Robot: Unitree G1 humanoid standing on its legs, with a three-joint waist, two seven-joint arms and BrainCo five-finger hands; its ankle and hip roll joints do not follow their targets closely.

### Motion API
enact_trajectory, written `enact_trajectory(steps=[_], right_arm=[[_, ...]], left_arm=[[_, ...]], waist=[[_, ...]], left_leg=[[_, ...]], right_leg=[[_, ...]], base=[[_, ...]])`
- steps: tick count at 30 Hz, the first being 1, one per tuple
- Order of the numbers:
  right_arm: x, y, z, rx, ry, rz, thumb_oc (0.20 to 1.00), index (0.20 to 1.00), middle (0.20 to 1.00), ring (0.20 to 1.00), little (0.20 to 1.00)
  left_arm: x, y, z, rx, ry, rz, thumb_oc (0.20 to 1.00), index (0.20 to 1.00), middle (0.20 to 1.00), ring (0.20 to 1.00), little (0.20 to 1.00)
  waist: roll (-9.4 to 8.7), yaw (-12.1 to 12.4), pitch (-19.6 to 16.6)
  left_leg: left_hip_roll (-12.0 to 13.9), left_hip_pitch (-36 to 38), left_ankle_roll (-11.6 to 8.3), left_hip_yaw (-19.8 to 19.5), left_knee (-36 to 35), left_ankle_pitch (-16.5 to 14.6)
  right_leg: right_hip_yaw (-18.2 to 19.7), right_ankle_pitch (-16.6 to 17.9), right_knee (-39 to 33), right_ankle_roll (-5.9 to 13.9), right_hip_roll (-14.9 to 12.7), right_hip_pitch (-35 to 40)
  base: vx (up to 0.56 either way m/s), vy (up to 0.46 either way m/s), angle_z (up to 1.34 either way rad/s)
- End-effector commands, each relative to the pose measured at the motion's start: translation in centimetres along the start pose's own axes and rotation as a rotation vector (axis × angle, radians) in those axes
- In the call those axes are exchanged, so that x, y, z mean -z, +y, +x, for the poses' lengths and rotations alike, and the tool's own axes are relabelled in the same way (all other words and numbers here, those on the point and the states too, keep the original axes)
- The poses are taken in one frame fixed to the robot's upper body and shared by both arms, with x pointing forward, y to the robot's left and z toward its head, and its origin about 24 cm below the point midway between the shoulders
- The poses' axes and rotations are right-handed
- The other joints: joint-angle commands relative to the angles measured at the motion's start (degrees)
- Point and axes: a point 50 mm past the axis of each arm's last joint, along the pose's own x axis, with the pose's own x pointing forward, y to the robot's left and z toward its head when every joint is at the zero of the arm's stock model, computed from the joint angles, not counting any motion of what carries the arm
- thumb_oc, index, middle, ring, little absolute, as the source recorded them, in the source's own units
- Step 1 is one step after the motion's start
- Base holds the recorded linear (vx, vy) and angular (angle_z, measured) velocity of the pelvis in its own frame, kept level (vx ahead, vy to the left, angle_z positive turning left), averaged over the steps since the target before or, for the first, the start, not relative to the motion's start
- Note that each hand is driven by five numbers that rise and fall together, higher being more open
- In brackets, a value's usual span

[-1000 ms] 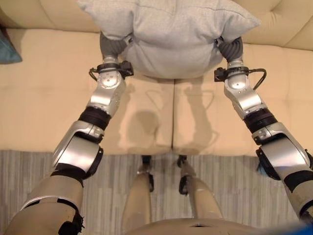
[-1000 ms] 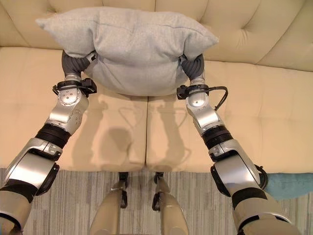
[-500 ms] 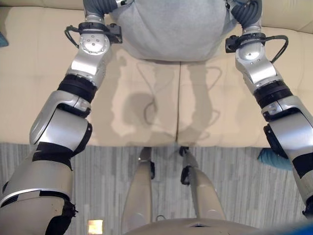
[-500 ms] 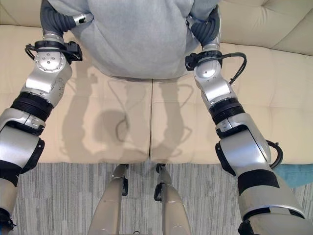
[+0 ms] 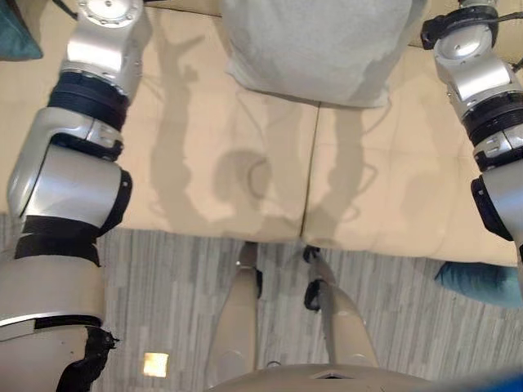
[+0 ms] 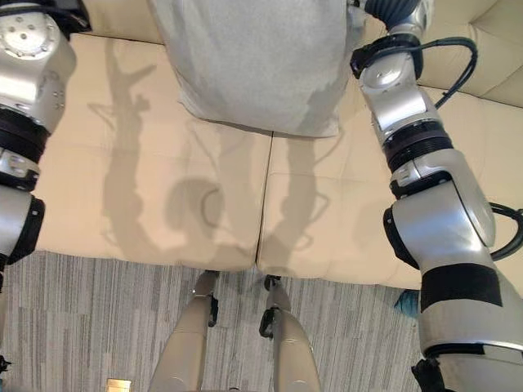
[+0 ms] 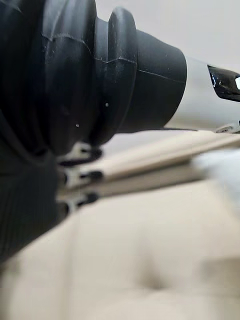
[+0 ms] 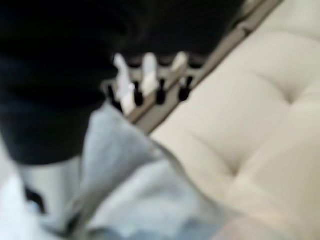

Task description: Pick up all the scattered cushions and arrange them neatly on the sofa.

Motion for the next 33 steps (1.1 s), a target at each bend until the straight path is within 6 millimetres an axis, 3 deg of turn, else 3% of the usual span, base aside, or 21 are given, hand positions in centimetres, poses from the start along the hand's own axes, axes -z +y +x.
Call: enact_trajectory(steps=[1,4,5,6,11,12,13,17,19,23,24,28,33], right_arm=[[-1.5,-1.9,1.1,0.066,-0.058,0.030,1.000,1.000,1.000,1.000,1.000],[0.4,-2.5,0.6,0.063,-0.038,0.011,1.000,1.000,1.000,1.000,1.000],[2.9,-3.2,-0.5,0.046,-0.037,-0.028,1.000,1.000,1.000,1.000,1.000],[3.0,-3.1,-0.6,0.043,-0.035,-0.030,1.000,1.000,1.000,1.000,1.000],[9.1,-4.3,-4.9,-0.003,0.026,-0.069,1.000,1.000,1.000,1.000,1.000],[9.2,-4.2,-5.0,-0.006,0.028,-0.071,1.000,1.000,1.000,1.000,1.000],[12.2,-4.6,-8.0,-0.056,0.083,-0.078,1.000,1.000,1.000,1.000,1.000],[17.9,-4.7,-15.1,-0.230,0.244,-0.126,1.000,1.000,1.000,1.000,1.000],[20.1,-4.5,-18.6,-0.311,0.339,-0.139,1.000,1.000,1.000,1.000,1.000],[23.3,-4.9,-24.5,-0.452,0.514,-0.165,1.000,1.000,1.000,1.000,1.000],[24.6,-4.7,-27.0,-0.511,0.601,-0.158,1.000,1.000,1.000,1.000,1.000],[26.1,-4.4,-31.1,-0.631,0.721,-0.156,1.000,1.000,1.000,1.000,1.000],[27.5,-4.1,-36.0,-0.726,0.884,-0.143,1.000,1.000,1.000,1.000,1.000]], left_arm=[[-0.4,1.0,0.4,-0.017,-0.038,0.042,1.000,1.000,1.000,1.000,1.000],[1.5,2.2,-0.5,-0.016,-0.007,0.056,1.000,1.000,1.000,1.000,1.000],[3.6,3.5,-2.5,0.024,-0.002,0.071,1.000,1.000,1.000,1.000,1.000],[3.8,3.5,-2.7,0.024,0.002,0.073,1.000,1.000,1.000,1.000,1.000],[9.1,6.7,-9.2,0.078,0.111,0.071,1.000,1.000,1.000,1.000,1.000],[9.2,6.8,-9.4,0.079,0.115,0.073,1.000,1.000,1.000,1.000,1.000],[11.5,8.2,-13.2,0.100,0.203,0.064,1.000,1.000,1.000,1.000,1.000],[15.5,10.9,-21.1,0.134,0.437,0.105,1.000,1.000,1.000,1.000,1.000],[17.6,11.8,-25.4,0.127,0.591,0.100,1.000,1.000,1.000,1.000,1.000],[19.9,14.3,-32.7,0.130,0.852,0.166,1.000,1.000,1.000,1.000,1.000],[20.7,15.2,-36.4,0.174,0.985,0.234,1.000,1.000,1.000,1.000,1.000],[21.3,16.6,-42.6,0.244,1.203,0.329,1.000,1.000,1.000,1.000,1.000],[20.9,17.3,-49.5,0.251,1.454,0.308,1.000,1.000,1.000,1.000,1.000]], waist=[[1.11,1.3,-2.2],[0.85,1.2,-2.4],[0.40,1.2,-2.9],[0.45,1.2,-3.0],[-0.91,1.4,-3.9],[-0.91,1.4,-4.0],[-1.40,1.5,-4.4],[-2.06,1.4,-5.0],[-2.19,1.4,-5.4],[-2.07,1.2,-6.4],[-1.90,1.2,-6.9],[-1.21,1.6,-7.9],[-0.35,2.5,-8.5]], left_leg=[[0.4,11.0,-1.53,-1.2,-4.4,-8.0],[0.1,11.7,-1.48,-0.4,-3.7,-7.0],[0.4,13.6,-1.60,0.0,-3.0,-8.0],[0.4,13.7,-1.60,0.0,-3.0,-8.1],[0.9,17.7,-1.44,0.7,-0.8,-10.7],[0.9,17.9,-1.44,0.7,-0.8,-10.7],[1.0,19.8,-1.32,0.8,-0.5,-11.5],[1.6,25.0,-1.24,1.2,-1.2,-12.4],[2.0,27.7,-1.26,1.5,-1.7,-12.6],[2.6,32.4,-1.11,2.0,-2.6,-13.1],[2.6,34.4,-0.90,2.3,-3.1,-13.0],[2.7,37.7,-0.78,2.9,-3.8,-13.1],[2.8,41.7,-0.64,3.3,-4.4,-13.6]], right_leg=[[-2.3,-5.0,2.8,7.53,-1.4,3.8],[-3.3,-4.3,2.7,6.77,-1.7,5.1],[-3.6,-4.8,2.2,6.55,-1.6,7.8],[-3.6,-4.8,2.1,6.55,-1.6,7.9],[-4.1,-5.7,1.0,6.10,-1.3,13.8],[-4.1,-5.7,1.0,6.10,-1.2,14.0],[-4.3,-6.2,0.6,6.04,-1.1,16.4],[-4.3,-6.8,-0.4,6.00,-0.8,21.4],[-4.3,-7.2,-0.8,5.99,-0.7,23.8],[-4.0,-8.4,-0.9,5.65,-0.1,27.6],[-3.9,-8.7,-0.9,5.54,-0.1,29.3],[-3.6,-9.3,-1.2,5.40,0.1,32.0],[-3.2,-10.5,-1.3,5.05,0.4,35.7]], base=[[0.00,0.000,0.00],[-0.04,0.006,0.02],[-0.05,-0.001,0.05],[0.05,-0.031,0.07],[0.04,-0.028,0.02],[0.06,-0.020,-0.01],[0.06,-0.009,-0.02],[0.06,0.000,-0.01],[0.04,0.013,0.02],[0.01,0.037,-0.03],[-0.02,0.050,-0.03],[-0.03,0.048,0.01],[-0.03,0.018,-0.03]])
